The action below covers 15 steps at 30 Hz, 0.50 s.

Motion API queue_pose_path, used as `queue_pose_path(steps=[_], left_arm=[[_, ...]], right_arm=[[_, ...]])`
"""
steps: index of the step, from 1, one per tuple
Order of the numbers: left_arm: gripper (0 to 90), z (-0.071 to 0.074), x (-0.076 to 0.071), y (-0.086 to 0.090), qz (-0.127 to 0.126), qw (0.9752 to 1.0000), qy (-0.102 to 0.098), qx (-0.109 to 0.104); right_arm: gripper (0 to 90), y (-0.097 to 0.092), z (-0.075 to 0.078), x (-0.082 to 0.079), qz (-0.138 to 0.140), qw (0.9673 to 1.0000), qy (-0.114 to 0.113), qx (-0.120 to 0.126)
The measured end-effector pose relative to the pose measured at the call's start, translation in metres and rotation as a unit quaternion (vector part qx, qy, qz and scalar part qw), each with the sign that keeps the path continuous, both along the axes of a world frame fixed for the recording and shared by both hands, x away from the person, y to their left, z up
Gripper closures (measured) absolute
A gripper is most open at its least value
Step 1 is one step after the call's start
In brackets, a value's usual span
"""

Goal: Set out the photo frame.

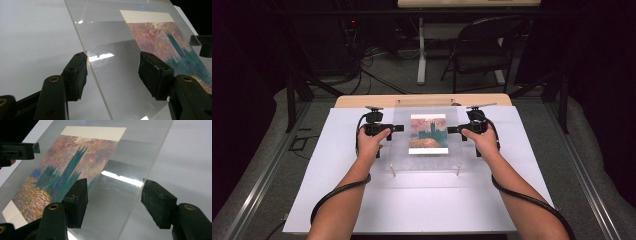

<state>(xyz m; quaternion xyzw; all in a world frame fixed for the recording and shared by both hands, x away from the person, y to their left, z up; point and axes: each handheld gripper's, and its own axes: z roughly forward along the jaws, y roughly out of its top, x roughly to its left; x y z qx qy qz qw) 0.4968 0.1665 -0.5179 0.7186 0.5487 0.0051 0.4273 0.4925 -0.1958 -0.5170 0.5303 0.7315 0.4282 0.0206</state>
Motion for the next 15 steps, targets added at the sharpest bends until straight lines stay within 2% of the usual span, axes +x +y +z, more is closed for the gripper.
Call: queue_pose_path(steps=[5,10,15], left_arm=[[44.2,0.005,-0.003,0.001,0.003,1.0,-0.007,-0.004],[45.5,0.012,-0.005,0.001,-0.003,1.0,-0.008,0.003],[47.4,0.02,-0.008,0.002,-0.012,0.9999,-0.01,0.008]], right_arm=[[39.6,0.001,0.006,-0.003,0.002,0.9999,-0.009,-0.007],[40.0,0.001,0.012,-0.009,0.002,0.9997,-0.015,-0.017],[43.1,-0.002,0.019,-0.011,0.013,0.9995,-0.016,-0.022]])
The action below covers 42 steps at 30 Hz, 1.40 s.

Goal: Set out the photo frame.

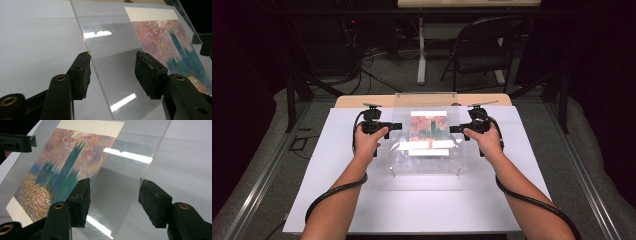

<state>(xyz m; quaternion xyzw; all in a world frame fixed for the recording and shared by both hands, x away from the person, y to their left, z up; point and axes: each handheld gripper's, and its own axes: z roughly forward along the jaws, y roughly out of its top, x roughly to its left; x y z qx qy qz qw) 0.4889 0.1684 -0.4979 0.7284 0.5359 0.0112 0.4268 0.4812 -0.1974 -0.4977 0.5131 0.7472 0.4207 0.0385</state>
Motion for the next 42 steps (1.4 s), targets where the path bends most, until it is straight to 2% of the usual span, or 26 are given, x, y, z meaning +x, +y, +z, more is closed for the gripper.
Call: queue_pose_path(steps=[4,12,17,25,31,37,42], left_arm=[[50.8,0.005,-0.003,0.004,-0.007,1.0,-0.004,-0.004],[55.7,0.021,-0.011,0.009,-0.027,0.9995,-0.017,0.003],[58.2,0.03,-0.019,0.011,-0.036,0.999,-0.027,0.008],[62.7,0.039,-0.028,0.016,-0.045,0.9983,-0.037,0.003],[64.1,0.043,-0.033,0.018,-0.05,0.9978,-0.044,0.004],[65.6,0.045,-0.037,0.02,-0.053,0.9974,-0.048,-0.003],[66.1,0.05,-0.042,0.02,-0.058,0.9968,-0.054,0.007]], right_arm=[[43.9,0.0,0.007,-0.003,0.013,0.9998,-0.004,-0.012],[50.4,-0.004,0.023,-0.011,0.037,0.9989,-0.014,-0.027],[53.5,-0.005,0.031,-0.017,0.043,0.9984,-0.021,-0.031],[57.4,-0.006,0.042,-0.029,0.052,0.9972,-0.036,-0.041],[59.1,-0.007,0.046,-0.033,0.058,0.9965,-0.043,-0.043],[60.6,-0.008,0.048,-0.037,0.058,0.9964,-0.047,-0.04],[61.5,-0.008,0.051,-0.042,0.059,0.9961,-0.05,-0.043]])
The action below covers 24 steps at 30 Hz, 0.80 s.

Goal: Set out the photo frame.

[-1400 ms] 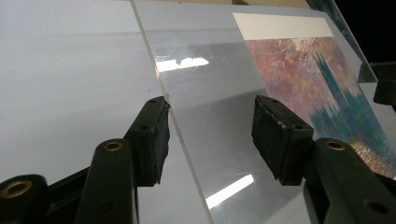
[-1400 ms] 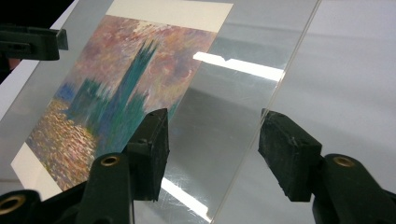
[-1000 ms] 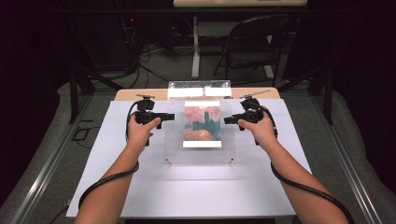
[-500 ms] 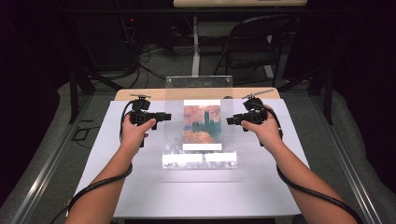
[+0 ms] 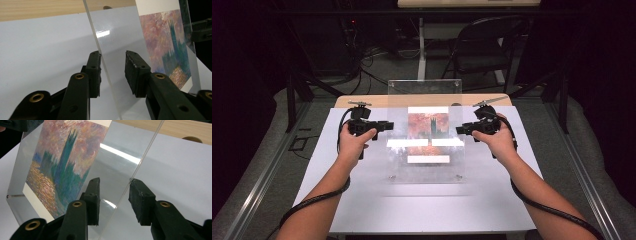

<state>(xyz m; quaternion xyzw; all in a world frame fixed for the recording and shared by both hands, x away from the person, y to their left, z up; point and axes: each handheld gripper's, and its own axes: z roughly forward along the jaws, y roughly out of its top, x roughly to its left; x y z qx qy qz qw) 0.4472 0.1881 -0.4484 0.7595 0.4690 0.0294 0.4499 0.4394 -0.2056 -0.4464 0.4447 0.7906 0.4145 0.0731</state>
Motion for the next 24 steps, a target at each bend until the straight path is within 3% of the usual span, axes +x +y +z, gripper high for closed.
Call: queue_pose_path(steps=[24], left_arm=[[75.9,0.022,-0.051,0.012,-0.04,0.9981,-0.046,-0.007]], right_arm=[[70.7,-0.01,0.021,-0.05,0.034,0.9987,-0.036,0.015]])
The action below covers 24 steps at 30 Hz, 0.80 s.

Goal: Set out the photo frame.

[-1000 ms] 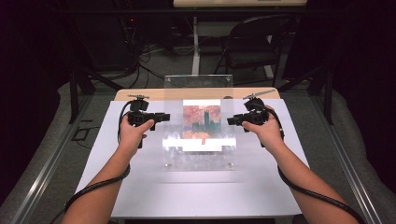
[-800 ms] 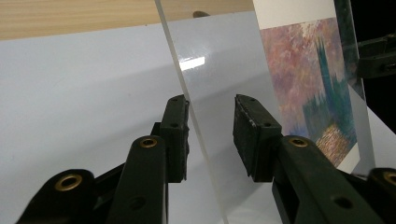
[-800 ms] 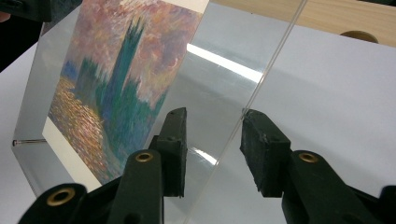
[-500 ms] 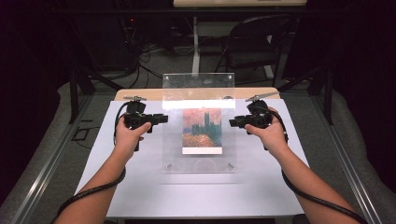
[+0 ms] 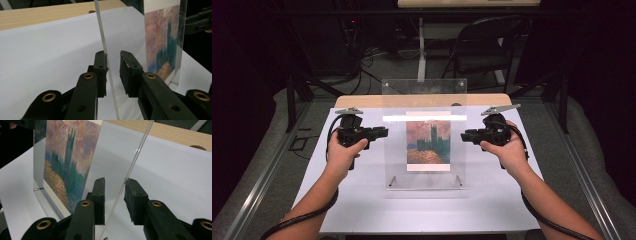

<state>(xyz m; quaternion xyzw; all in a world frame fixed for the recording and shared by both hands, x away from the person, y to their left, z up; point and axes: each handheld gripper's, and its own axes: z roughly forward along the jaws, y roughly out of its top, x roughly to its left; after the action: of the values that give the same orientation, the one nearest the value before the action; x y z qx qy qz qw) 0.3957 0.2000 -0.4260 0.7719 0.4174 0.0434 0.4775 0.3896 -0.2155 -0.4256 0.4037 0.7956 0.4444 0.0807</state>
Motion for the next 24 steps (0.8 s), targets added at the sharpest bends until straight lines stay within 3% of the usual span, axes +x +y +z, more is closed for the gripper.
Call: queue_pose_path(steps=[7,12,24], left_arm=[[77.9,0.004,-0.017,0.003,-0.012,0.9999,-0.008,-0.004],[78.2,0.006,-0.025,0.003,-0.016,0.9997,-0.016,0.003],[78.2,0.007,-0.047,0.006,-0.025,0.9994,-0.023,-0.009]], right_arm=[[77.0,-0.004,0.004,-0.015,0.013,0.9999,-0.008,0.002],[77.6,-0.005,0.005,-0.022,0.019,0.9998,-0.011,0.005],[78.5,-0.008,0.006,-0.043,0.032,0.9992,-0.019,0.014]])
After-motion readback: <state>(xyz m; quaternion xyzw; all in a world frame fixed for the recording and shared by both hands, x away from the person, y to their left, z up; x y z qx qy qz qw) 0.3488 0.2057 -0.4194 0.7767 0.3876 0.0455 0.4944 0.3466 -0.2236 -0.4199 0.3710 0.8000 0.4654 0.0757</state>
